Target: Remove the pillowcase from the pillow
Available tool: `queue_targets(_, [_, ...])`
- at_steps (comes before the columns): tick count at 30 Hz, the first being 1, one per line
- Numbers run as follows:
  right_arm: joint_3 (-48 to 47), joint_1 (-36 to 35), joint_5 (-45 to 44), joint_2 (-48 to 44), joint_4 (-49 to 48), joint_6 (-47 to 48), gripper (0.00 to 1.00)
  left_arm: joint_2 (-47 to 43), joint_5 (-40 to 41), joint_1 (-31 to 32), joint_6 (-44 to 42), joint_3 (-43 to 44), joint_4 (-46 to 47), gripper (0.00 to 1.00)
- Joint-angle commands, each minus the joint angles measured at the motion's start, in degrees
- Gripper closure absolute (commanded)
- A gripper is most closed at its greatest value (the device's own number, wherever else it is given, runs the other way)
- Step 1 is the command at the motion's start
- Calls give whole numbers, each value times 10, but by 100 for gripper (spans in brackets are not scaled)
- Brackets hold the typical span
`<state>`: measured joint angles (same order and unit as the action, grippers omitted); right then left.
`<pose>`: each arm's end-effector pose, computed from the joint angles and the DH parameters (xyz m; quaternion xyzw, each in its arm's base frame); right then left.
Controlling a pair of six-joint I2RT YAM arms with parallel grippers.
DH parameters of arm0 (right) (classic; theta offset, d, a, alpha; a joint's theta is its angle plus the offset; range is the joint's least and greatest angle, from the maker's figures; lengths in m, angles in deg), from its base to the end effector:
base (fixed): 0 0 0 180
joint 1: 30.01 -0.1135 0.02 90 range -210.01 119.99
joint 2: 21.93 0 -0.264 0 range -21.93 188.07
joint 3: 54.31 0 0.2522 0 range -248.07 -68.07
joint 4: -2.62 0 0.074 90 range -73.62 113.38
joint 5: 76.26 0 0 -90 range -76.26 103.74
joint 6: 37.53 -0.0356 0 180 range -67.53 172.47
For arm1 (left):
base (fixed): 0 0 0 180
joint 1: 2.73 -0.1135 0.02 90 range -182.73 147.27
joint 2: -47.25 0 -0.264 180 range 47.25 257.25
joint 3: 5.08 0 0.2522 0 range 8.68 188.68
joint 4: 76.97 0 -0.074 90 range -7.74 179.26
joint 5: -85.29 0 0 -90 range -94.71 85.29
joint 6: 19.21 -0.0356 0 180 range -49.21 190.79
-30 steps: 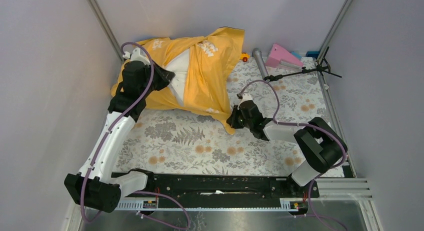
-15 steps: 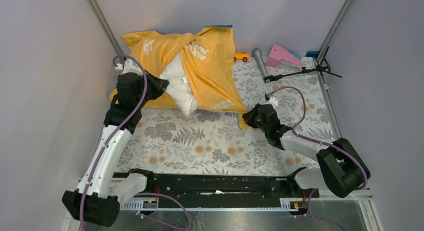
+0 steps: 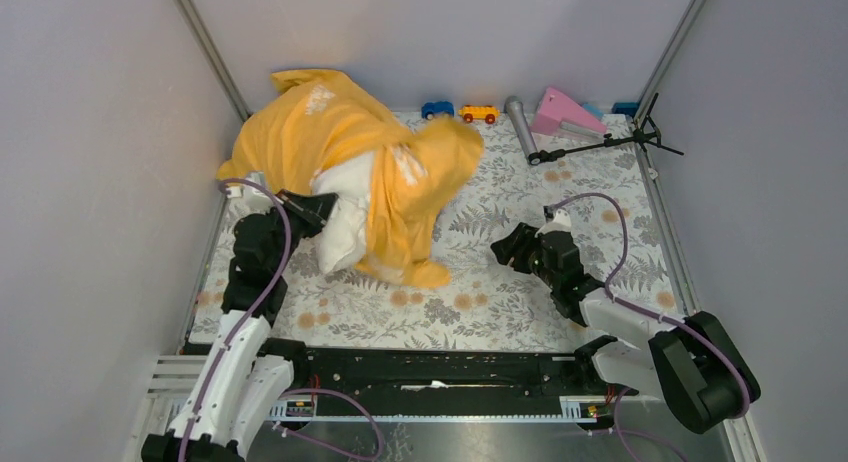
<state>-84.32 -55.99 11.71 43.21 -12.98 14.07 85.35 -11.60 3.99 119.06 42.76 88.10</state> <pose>0.1970 0.0946 0.1713 0.0985 0.8108 0.2951 0.4959 0.1680 -0.0241 0.3092 -0.2235 0.7035 -0.3501 0.5766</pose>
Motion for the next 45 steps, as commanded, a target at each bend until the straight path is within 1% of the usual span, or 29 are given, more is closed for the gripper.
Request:
queue_targets(1, [11, -25, 73, -29, -72, 85, 32, 54, -118, -5, 48, -99, 222, 100])
queue_targets(3, [5, -57, 54, -34, -72, 111, 26, 81, -147, 14, 65, -162, 326, 100])
queue_targets(4, [4, -72, 51, -32, -79, 121, 22, 92, -148, 25, 59, -189, 373, 100])
queue_targets(5, [2, -85, 55, -27, -89, 130, 17, 97, -145, 35, 43, -205, 396, 100])
queue_targets(6, [0, -96, 64, -17, -100, 136, 9, 100, -139, 44, 23, -213, 402, 100])
queue_targets(7, [-3, -102, 79, -5, -111, 140, 5, 104, -146, 50, -2, -216, 402, 100])
queue_targets(8, [-7, -106, 92, 8, -119, 141, 1, 107, -157, 54, -22, -217, 404, 100])
queue_targets(9, [-13, -110, 103, 21, -124, 142, 1, 112, -166, 56, -38, -220, 406, 100])
queue_targets(13, [-27, -114, 105, 47, -125, 145, 0, 119, -190, 67, -76, -246, 437, 100])
queue_targets(17, [-35, -114, 94, 56, -123, 147, 0, 98, -184, 69, -87, -251, 435, 100])
queue_targets(21, [-68, -114, 99, 81, -110, 131, 0, 96, -182, 74, -89, -253, 432, 100])
queue_targets(23, [-107, -115, 91, 85, -64, 116, 0, 104, -183, 75, -87, -251, 434, 100])
queue_targets(25, [-161, -126, 32, 80, 21, 100, 0, 116, -186, 75, -88, -245, 433, 100])
queue_targets(26, [-183, -134, 3, 78, 40, 102, 0, 123, -185, 75, -89, -242, 429, 100])
queue_targets(29, [-213, -151, 5, 82, 38, 126, 0, 130, -177, 75, -90, -233, 410, 100])
queue_targets(31, [-202, -157, -10, 92, 22, 136, 0, 132, -176, 75, -93, -232, 409, 100])
queue_targets(33, [-169, -175, -56, 101, -1, 150, 1, 131, -177, 75, -95, -232, 408, 100])
queue_targets(35, [-138, -201, -133, 119, -38, 186, 0, 130, -178, 75, -97, -232, 409, 100])
queue_targets(36, [-134, -205, -141, 130, -48, 193, 0, 131, -176, 75, -98, -232, 410, 100])
queue_targets(38, [-149, -207, -124, 144, -36, 193, 0, 136, -174, 75, -98, -230, 408, 100])
queue_targets(42, [-144, -212, -108, 153, -66, 186, 1, 151, -180, 75, -102, -224, 408, 100])
queue_targets(43, [-144, -212, -108, 152, -66, 186, 2, 155, -182, 75, -102, -223, 408, 100])
queue_targets(45, [-144, -212, -118, 150, -63, 184, 8, 160, -183, 75, -104, -220, 405, 100])
